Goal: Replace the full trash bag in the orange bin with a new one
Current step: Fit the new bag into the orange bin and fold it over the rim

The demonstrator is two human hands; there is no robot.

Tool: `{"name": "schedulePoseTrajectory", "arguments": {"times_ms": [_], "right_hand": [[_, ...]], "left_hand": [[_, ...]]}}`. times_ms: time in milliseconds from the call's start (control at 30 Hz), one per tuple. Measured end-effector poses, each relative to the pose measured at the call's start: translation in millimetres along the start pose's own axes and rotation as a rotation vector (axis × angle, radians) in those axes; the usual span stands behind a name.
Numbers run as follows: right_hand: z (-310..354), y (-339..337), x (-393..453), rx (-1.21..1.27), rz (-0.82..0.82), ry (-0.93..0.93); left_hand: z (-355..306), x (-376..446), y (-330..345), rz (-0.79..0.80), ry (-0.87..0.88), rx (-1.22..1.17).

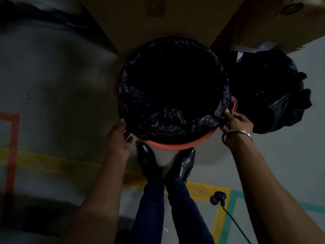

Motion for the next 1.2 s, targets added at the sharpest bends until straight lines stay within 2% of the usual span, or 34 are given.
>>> {"name": "schedulePoseTrajectory", "arguments": {"times_ms": [167, 400, 567, 700, 867, 967, 1033, 1133, 1200], "right_hand": [[-23.3, -3.6, -6.4, 0.231, 0.097, 0.244], [-34.5, 11.7, -10.2, 0.406, 0.284, 0.405], [-41.8, 13.6, -17.3, 0.365, 0.305, 0.373], [-52.9, 4.4, -18.2, 0.408, 0.212, 0.360], [-66.3, 7.7, -17.7, 0.377, 0.193, 0.353], [-77.9, 0.5, -11.4, 0.303, 0.082, 0.373], [-81.7, -6.9, -8.6, 0.140, 0.025, 0.337], [-79.6, -1.9, -12.3, -0.187, 0.100, 0.164], [-79.5, 3.0, -15.2, -0.284, 0.146, 0.092]], "left_hand": [[4.1, -3.8, -7.8, 0.008, -0.048, -0.195], [10.8, -7.5, 6.5, 0.096, -0.102, -0.336], [20.3, -19.2, 8.4, 0.169, -0.110, -0.384], [32.6, -23.4, 7.8, 0.141, -0.146, -0.392], [48.1, -21.7, 6.0, 0.125, -0.214, -0.365], [57.8, -21.5, 2.5, 0.128, -0.228, -0.364], [62.5, -26.1, 1.3, 0.160, -0.234, -0.344], [68.3, -32.8, -0.3, 0.234, -0.228, -0.317], [68.7, -32.8, -2.0, 0.248, -0.210, -0.332]]}}
Point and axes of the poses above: each hand's wrist, its own x-axis towards the middle knuckle, its own y-axis out of the palm, z = x × y, the point moved 8 cm from there along x, towards the middle knuckle, and after that the axes turned 9 degrees about y, right-handed, at the moved point
